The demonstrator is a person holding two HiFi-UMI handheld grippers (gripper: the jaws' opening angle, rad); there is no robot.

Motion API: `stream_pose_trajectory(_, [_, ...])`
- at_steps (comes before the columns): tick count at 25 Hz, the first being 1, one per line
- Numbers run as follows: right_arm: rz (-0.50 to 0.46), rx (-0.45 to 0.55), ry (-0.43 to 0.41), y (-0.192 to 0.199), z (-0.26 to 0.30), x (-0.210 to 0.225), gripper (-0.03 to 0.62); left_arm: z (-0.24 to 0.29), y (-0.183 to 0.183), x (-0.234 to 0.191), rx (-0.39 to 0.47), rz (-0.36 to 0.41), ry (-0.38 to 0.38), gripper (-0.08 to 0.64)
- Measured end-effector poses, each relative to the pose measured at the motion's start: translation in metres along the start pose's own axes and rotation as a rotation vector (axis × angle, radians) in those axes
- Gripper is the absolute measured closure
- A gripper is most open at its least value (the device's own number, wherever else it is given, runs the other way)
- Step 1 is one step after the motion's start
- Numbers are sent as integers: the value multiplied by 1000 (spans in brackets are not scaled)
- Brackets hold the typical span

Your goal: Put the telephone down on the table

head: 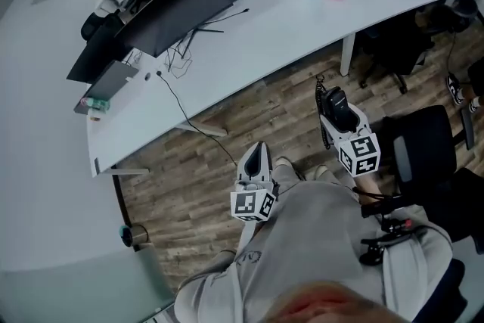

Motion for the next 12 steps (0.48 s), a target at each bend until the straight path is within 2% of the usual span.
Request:
stream_pose_trajectory(4, [-20, -1, -29, -9, 14, -4, 310, 1, -9, -8, 39, 0, -43, 549])
stream_pose_trajectory(12, [-43, 14, -38, -32, 50, -8, 310, 25, -13, -35, 68, -28, -53, 549])
Point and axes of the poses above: the fingertips, and each gripper's own axes: z forward along the fingers, x to its right, y out of its underside, the point moved 4 cm from there along -z, backward along the fingers, and after that the axes turned 10 degrees about y, right-handed, at the moved point
